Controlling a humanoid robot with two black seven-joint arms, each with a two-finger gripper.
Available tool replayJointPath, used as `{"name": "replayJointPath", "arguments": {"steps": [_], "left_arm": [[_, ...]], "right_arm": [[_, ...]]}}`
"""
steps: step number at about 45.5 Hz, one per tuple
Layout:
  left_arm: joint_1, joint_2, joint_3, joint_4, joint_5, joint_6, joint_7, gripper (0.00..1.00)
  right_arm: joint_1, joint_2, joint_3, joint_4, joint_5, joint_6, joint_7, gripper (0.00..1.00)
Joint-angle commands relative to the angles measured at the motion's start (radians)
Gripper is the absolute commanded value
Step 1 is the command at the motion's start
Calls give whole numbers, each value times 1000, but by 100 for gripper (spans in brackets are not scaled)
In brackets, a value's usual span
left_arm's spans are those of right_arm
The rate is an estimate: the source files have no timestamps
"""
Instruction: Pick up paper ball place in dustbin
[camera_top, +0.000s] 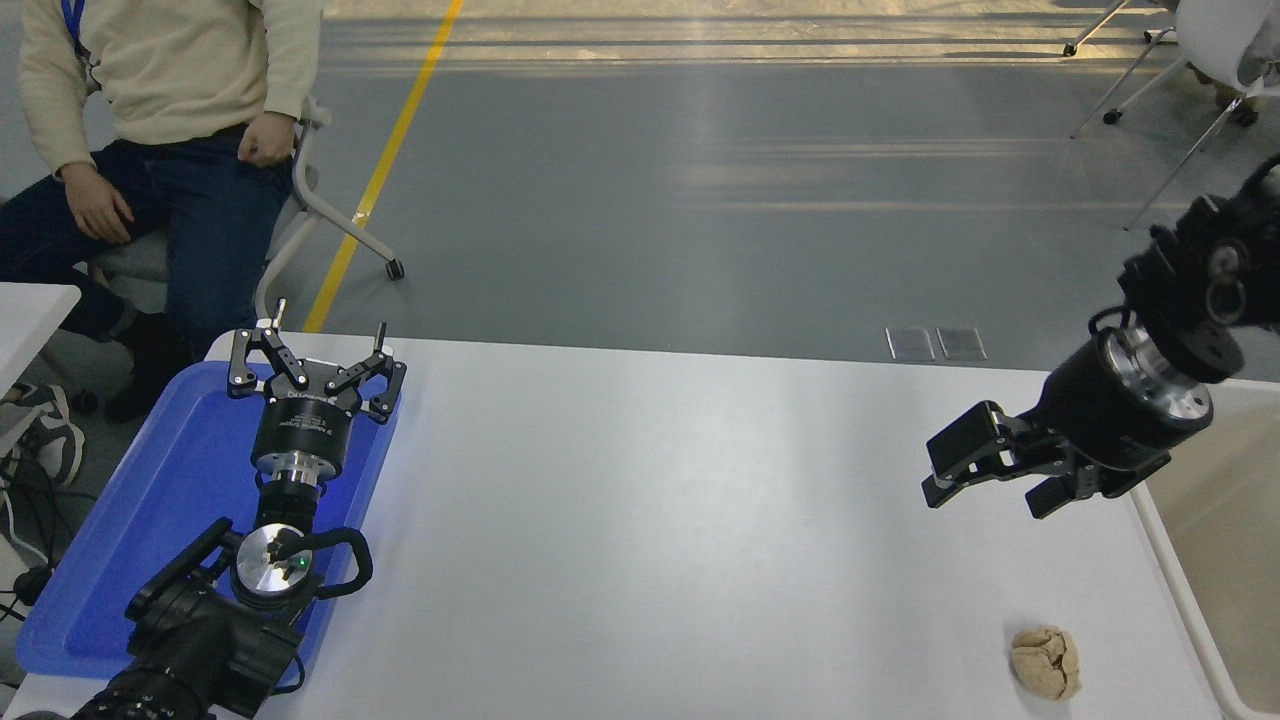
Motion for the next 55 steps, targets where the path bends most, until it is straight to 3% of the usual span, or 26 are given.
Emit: {"name": "replayJointPath", "arguments": {"steps": [1,11,39,55], "left_arm": [[0,0,0,0,0,-1,0,100],[0,0,0,0,0,-1,0,100],[0,0,0,0,0,-1,0,100],[0,0,0,0,0,-1,0,100]], "right_arm": [[-152,-70,-2,-7,-152,-117,0,100],[-262,-100,-2,-31,-216,-195,-3,100],[-630,-77,21,-200,-216,-497,-1,100],[-752,-41,21,-306,-215,-597,-1,100]]}}
